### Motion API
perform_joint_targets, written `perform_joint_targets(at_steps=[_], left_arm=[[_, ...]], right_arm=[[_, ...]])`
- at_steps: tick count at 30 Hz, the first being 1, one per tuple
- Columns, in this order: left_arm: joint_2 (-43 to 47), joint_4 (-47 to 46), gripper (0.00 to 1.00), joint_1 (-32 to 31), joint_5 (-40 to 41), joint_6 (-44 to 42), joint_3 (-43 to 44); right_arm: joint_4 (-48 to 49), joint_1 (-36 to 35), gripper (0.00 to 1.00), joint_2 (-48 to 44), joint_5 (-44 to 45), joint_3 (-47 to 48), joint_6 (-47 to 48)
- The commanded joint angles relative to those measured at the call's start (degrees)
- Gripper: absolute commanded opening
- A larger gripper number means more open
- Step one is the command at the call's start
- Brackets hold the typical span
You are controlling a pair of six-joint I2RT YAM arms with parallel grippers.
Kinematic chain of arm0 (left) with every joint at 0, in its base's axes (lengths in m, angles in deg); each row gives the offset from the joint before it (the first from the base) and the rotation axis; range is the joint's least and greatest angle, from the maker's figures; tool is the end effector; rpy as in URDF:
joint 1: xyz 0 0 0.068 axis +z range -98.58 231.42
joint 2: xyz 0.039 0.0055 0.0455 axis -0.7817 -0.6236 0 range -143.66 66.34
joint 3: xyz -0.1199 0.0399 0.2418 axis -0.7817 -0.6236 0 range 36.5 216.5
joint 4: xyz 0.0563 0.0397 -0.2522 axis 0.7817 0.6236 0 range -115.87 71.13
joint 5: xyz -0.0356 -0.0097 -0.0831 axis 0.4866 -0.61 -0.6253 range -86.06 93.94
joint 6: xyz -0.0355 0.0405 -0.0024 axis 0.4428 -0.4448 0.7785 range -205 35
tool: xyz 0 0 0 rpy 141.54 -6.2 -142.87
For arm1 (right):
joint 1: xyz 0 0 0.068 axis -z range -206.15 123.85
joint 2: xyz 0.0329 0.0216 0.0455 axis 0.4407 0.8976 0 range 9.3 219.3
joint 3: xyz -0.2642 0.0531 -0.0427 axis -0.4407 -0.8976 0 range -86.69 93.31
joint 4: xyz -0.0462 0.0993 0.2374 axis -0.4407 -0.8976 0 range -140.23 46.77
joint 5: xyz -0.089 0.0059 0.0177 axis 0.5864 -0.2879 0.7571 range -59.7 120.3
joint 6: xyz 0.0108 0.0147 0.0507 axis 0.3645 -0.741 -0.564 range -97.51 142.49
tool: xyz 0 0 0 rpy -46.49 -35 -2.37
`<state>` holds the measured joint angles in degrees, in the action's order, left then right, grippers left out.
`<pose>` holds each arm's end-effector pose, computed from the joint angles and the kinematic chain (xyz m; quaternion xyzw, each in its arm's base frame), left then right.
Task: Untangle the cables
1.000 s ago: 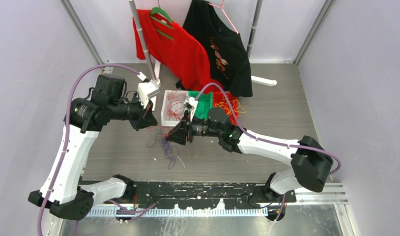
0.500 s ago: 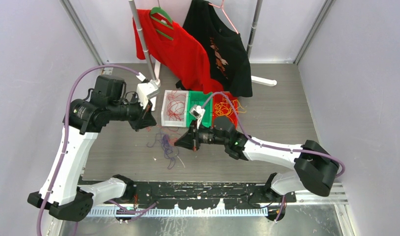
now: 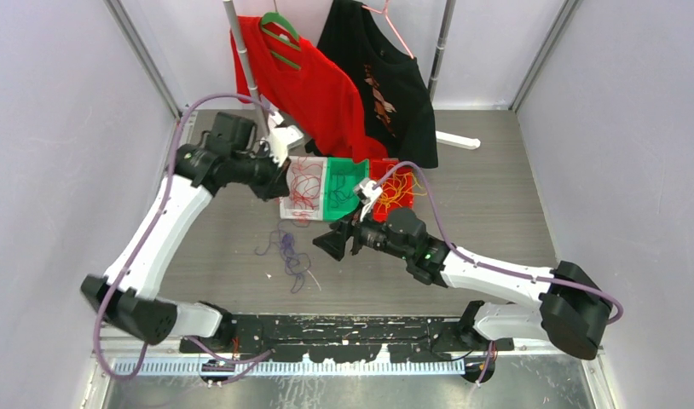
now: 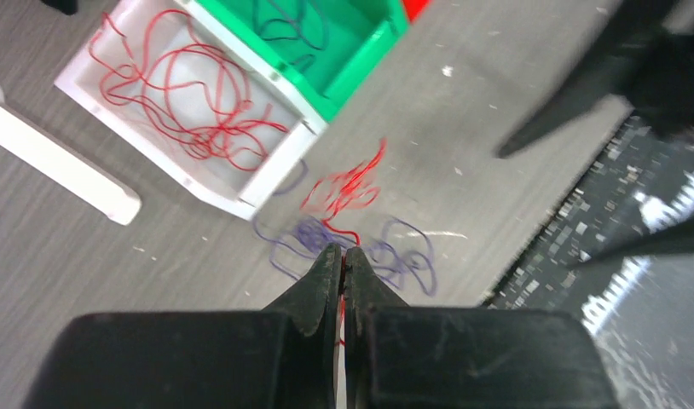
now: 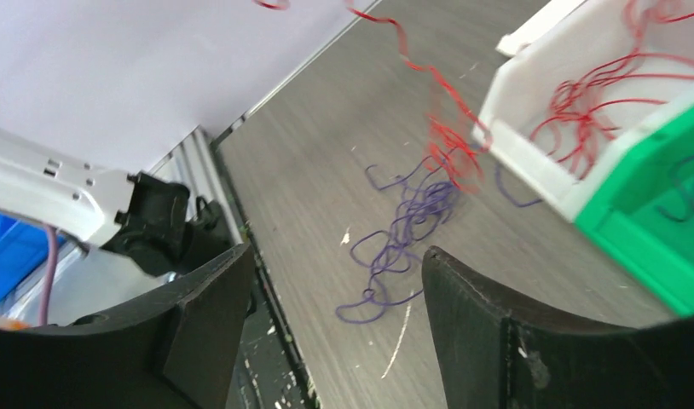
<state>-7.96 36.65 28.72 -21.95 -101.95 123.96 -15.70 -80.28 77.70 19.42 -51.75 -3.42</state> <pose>0.2177 -0.1080 0.4015 0.3831 0.8334 -0.2268 0.3275 0.1520 0.2216 0.2627 -0.2418 0.7016 0.4825 0.4652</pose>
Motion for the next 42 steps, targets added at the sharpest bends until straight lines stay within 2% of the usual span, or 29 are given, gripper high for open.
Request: perform_joint_targets(at_steps=[1, 8, 13, 18, 26, 34, 35, 36, 40, 42], left_arm=[[-7.5, -14.7, 0.00, 0.3, 6.4, -0.9, -0.7], [-18.3, -26.5, 0.00, 0.3, 17.5, -5.5, -0.1], [-23.4, -29.8, 0.00, 0.4, 23.0, -7.6, 1.9], [-23.9, -34.2, 0.00, 0.4, 22.4, -6.8, -1.2], [-29.4, -38.9, 0.00, 0.5, 16.2, -1.8, -3.3], [-35.6, -42.3, 0.01, 0.4, 17.4, -2.1, -4.3], [-35.9, -42.1, 0.06, 0.4, 17.7, -2.4, -4.4], [-35.8, -41.6, 0.17, 0.5, 17.8, -2.5, -4.2], [-32.2, -38.4, 0.67, 0.5, 15.6, -3.3, -4.7], [-29.4, -35.3, 0.81, 0.5, 14.2, -3.5, -4.1]], right_arm=[[-0.5, 1.1, 0.77, -5.4, 8.8, -0.2, 2.9], [-5.6, 1.6, 0.77, -13.5, 15.0, -4.2, 3.0], [-10.5, 1.8, 0.77, -18.7, 16.7, -5.9, 3.6], [-11.8, 2.0, 0.77, -20.9, 17.7, -7.0, 3.0], [-15.1, 2.0, 0.78, -21.5, 19.5, -4.4, 4.5], [-18.8, 2.0, 0.78, -21.9, 18.5, -1.7, 5.2], [-19.1, 2.0, 0.77, -21.8, 18.4, -1.5, 5.3], [-19.2, 2.1, 0.78, -21.9, 18.4, -1.4, 5.2], [-19.4, 2.5, 0.81, -21.4, 17.7, -0.7, 2.7], [-19.7, 2.8, 0.81, -20.7, 15.9, 0.2, 2.1]])
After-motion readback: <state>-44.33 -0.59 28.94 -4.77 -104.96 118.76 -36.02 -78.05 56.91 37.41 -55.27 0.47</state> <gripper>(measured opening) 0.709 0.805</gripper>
